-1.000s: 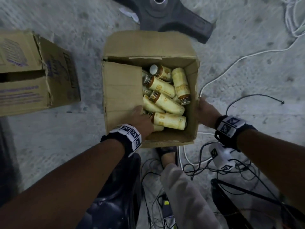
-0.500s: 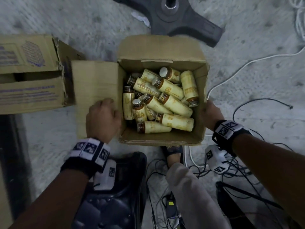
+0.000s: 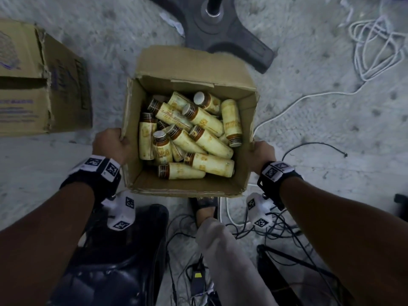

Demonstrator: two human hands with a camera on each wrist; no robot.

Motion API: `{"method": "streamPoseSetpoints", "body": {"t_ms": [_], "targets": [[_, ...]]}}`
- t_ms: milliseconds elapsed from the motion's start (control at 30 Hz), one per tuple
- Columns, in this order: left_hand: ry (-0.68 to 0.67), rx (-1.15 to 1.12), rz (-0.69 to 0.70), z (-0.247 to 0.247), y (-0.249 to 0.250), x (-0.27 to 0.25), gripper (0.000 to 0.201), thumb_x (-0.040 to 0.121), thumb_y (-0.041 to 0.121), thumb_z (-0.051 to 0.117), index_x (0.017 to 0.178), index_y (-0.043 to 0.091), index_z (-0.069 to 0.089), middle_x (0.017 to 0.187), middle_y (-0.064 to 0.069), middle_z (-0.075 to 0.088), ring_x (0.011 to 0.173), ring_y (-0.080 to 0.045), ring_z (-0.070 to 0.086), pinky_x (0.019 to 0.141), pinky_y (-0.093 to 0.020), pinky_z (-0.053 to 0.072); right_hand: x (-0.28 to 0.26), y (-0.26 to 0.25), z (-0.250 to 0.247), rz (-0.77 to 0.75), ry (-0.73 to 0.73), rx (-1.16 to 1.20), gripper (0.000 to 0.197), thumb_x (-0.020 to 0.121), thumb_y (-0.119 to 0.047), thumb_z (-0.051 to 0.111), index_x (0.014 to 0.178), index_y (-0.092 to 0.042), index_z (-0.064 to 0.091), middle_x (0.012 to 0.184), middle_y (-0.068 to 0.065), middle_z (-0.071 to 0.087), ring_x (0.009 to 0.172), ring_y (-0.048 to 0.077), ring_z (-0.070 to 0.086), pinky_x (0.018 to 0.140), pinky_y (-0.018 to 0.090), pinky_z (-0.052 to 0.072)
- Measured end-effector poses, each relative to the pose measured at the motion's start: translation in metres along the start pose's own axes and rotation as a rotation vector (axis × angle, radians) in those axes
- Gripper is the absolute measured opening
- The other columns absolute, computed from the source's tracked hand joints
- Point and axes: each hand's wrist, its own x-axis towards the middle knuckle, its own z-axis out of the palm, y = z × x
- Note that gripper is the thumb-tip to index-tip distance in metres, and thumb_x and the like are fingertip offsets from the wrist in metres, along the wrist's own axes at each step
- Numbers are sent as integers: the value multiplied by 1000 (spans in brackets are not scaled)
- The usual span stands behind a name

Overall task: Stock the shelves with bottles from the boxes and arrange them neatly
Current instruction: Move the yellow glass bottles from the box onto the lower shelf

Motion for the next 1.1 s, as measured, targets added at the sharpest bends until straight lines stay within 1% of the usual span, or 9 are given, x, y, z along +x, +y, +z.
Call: {"method": "streamPoseSetpoints", "body": {"t_ms": [367,467,567,667,733,833,967,1067,1100], "targets": [[-57,-23,17,-56,-47,-50,17,86,4,56,89,-10,66,90,-30,65,87,-45,62,73,-40,47,-54,-15,1,-66,23,-37,25,90,-20,58,70,-6,63,85,24,68,88,40,65,68,30,39],[-79,-61,6,-80,-72,-64,15,84,3,58,74,-6,63,81,-29,64,83,-44,63,72,-41,48,-78,-31,7,-106,26,-28,30,85,-27,60,62,-8,61,72,21,64,77,37,64,64,30,37],[-45,-106,-38,-99,-105,-79,36,81,0,59,51,9,41,63,-25,54,72,-41,62,63,-34,40,-98,-53,14,-157,20,-55,28,85,-17,61,66,3,61,70,23,65,72,35,61,63,31,39],[-12,-145,-103,-115,-140,-96,44,80,-2,58,47,16,35,52,-16,45,63,-34,57,59,-29,36,-116,-83,22,-231,24,-104,24,84,-8,62,62,2,57,68,25,63,70,36,61,62,33,42],[4,-164,-150,-124,-164,-107,41,79,-1,58,48,13,37,50,-7,40,60,-29,51,59,-28,35,-128,-107,29,-252,21,-138,22,83,-7,61,61,-5,58,64,19,59,67,34,57,61,32,40],[39,-192,-209,-135,-205,-123,37,81,1,58,51,11,39,53,-7,41,63,-27,50,60,-29,35,-149,-144,43,-281,22,-180,24,86,-10,60,62,-9,58,55,6,52,62,28,51,61,30,41],[98,-266,-265,-149,-263,-145,44,84,-1,55,50,14,32,53,-7,36,66,-32,52,59,-30,32,-178,-193,69,-345,17,-172,21,86,-14,59,73,1,69,69,16,65,73,34,67,68,36,55],[141,-333,-319,-157,-310,-165,35,84,-3,53,53,2,39,62,-28,49,80,-45,59,61,-38,38,-202,-231,96,-396,-16,-198,21,85,-12,56,77,2,70,79,20,71,77,36,70,76,46,60],[166,-348,-347,-157,-327,-172,33,84,-3,53,54,-1,40,61,-27,49,79,-45,59,60,-37,38,-210,-244,106,-417,-19,-219,21,85,-11,55,79,2,71,81,22,72,78,37,70,77,48,60]]}}
